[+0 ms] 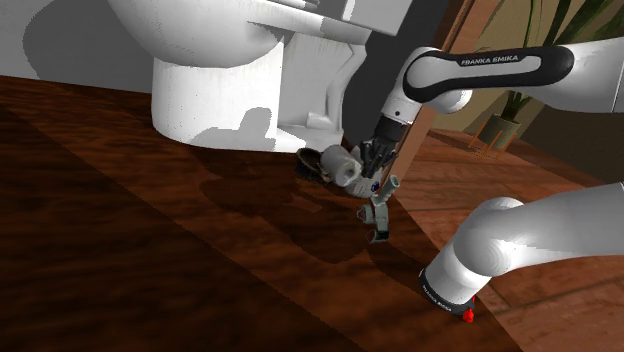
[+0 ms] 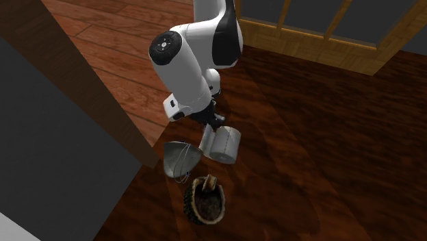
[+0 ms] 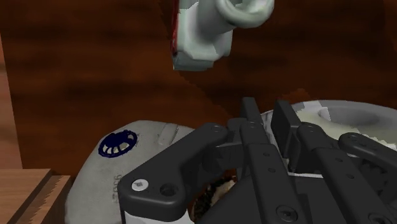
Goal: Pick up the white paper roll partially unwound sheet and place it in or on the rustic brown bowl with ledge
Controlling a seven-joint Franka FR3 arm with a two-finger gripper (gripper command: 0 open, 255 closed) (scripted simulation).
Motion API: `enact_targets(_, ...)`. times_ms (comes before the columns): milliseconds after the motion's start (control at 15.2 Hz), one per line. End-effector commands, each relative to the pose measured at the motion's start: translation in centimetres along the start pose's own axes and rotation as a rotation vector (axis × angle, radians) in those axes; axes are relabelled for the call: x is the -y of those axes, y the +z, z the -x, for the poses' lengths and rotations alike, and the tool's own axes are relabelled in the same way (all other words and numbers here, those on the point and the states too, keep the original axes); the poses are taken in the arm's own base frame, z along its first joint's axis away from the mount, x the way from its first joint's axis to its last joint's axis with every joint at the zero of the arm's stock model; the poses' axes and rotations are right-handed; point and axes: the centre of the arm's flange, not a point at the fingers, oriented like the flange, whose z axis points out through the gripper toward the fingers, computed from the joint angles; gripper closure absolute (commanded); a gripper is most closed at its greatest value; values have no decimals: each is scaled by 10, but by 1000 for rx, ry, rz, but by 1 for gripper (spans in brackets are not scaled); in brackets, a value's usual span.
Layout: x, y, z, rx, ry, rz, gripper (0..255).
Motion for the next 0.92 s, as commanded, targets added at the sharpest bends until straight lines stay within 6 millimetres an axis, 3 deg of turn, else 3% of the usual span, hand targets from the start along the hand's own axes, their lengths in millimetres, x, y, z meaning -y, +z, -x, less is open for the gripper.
enact_targets(0, 2, -10, 2, 0, 0, 0, 255)
enact_targets(528, 10, -46, 7, 0, 0, 0, 255)
enact_targets(858, 22, -57, -57, 0, 0, 0, 255)
